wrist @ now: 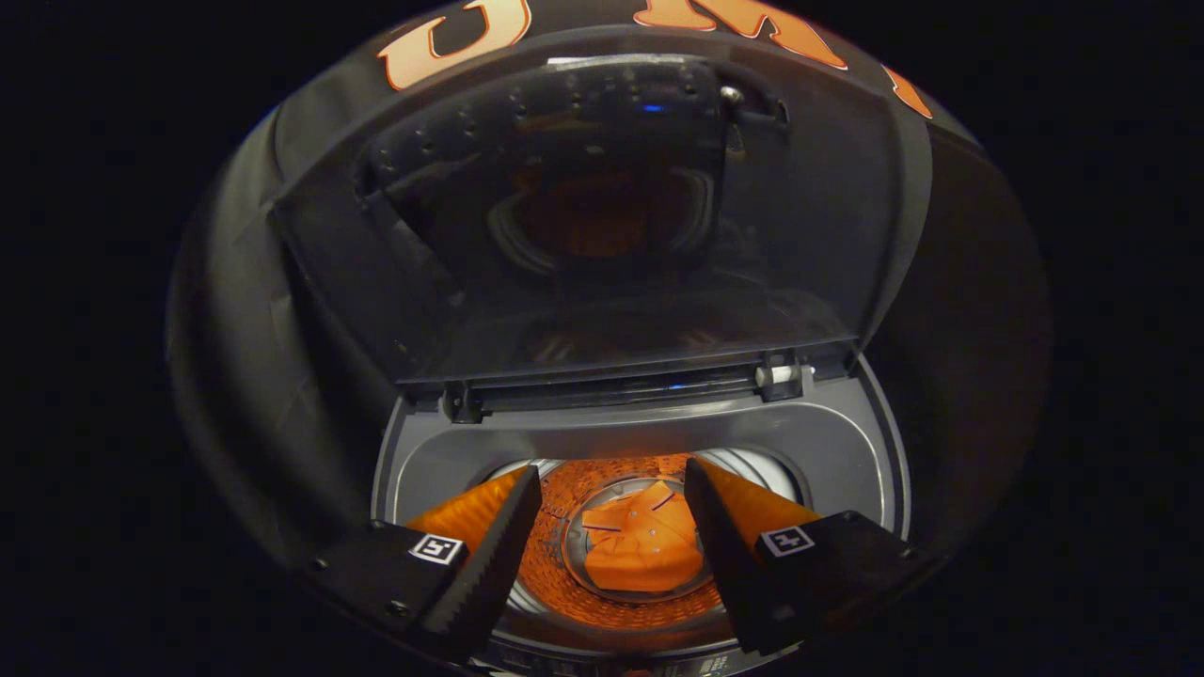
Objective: Put the clothes into the washing machine and then close the washing machine lid.
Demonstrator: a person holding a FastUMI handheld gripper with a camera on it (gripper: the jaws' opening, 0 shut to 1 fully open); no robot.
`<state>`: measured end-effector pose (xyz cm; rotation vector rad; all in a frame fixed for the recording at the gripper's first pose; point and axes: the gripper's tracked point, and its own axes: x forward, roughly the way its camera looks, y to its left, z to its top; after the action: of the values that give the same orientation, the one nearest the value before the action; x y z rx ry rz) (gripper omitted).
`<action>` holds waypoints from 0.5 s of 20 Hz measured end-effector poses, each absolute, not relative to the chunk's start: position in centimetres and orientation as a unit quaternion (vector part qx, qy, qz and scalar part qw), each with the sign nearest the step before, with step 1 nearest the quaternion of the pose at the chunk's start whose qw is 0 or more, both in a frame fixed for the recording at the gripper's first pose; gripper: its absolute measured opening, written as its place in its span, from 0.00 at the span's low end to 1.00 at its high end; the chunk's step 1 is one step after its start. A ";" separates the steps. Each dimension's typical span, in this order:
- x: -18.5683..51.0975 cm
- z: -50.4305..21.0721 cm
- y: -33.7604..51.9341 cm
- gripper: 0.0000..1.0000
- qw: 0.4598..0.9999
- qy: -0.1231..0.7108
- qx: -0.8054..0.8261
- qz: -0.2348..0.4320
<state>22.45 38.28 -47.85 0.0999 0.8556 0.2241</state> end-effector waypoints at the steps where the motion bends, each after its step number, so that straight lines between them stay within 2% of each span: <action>1: 22.5 -46.6 38.1 0.99 0.907 0.404 0.046 0.107; 10: 26.4 -29.8 38.7 0.99 0.952 0.279 0.018 0.125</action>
<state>26.37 38.67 -29.77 0.0365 0.5665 0.2539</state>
